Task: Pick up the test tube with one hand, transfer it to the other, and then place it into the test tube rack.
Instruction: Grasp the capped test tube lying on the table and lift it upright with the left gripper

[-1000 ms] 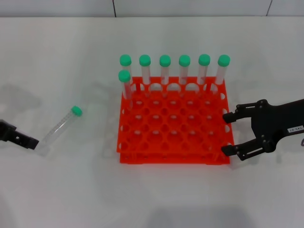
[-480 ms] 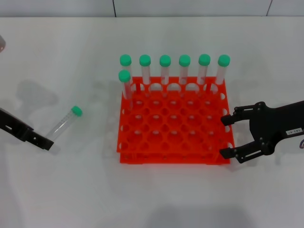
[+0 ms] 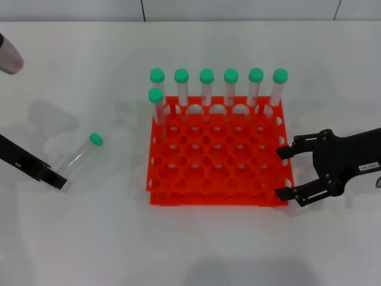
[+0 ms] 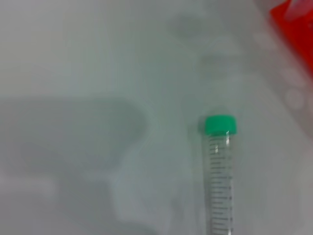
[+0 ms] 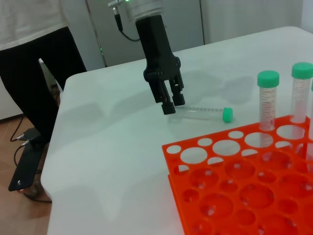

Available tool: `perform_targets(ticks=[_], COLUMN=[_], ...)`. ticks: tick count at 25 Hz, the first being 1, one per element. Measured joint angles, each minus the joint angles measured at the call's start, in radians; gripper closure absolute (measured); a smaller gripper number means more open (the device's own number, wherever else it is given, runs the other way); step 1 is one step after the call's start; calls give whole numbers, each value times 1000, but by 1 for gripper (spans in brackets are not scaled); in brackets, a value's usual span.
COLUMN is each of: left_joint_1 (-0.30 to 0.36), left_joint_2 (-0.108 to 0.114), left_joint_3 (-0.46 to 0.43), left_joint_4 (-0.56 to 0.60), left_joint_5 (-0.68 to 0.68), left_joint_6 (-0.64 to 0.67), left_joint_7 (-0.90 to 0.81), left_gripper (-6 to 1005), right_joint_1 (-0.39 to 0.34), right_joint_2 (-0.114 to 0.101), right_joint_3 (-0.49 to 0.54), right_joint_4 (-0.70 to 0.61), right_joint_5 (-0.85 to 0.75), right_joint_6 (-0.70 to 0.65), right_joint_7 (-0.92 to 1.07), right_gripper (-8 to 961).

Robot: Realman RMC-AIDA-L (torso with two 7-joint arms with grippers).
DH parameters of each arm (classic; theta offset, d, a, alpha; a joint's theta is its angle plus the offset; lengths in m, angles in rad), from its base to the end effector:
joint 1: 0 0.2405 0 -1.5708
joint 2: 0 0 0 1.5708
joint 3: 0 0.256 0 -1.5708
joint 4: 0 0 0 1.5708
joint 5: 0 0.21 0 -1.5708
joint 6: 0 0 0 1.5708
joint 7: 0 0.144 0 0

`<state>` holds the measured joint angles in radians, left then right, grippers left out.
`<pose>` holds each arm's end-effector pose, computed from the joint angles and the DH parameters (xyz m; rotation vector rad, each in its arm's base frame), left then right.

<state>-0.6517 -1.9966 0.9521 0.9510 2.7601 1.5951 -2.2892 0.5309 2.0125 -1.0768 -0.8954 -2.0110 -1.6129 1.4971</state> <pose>-0.2903 0.3533 0.0483 -2.4896 -1.2776 0.5888 0.2300 0.3300 0.0043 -3.0507 0.2986 0.3062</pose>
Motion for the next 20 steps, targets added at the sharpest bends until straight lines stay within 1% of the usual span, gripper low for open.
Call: perform_targets(ticks=[2, 7, 12, 20], left_joint_1=[0, -3, -7, -15], left_joint_2=[-7, -16, -22, -22], left_joint_3=[4, 4, 5, 5], left_joint_4=[0, 0, 0, -7], left_joint_5=[14, 20, 21, 21], left_joint_6=[-5, -9, -17, -18], left_joint_7=[-6, -7, -11, -19], left_gripper=[430, 497, 527, 576], right_joint_1=[0, 0, -1, 0], right_joint_2=[0, 0, 0, 0], right_joint_3=[0, 0, 0, 0], right_joint_4=[1, 1, 3, 3], right_joint_5=[0, 0, 0, -3], right_joint_6=[0, 2, 3, 5], right_joint_7=[0, -4, -5, -5], right_gripper=[88, 88, 89, 89])
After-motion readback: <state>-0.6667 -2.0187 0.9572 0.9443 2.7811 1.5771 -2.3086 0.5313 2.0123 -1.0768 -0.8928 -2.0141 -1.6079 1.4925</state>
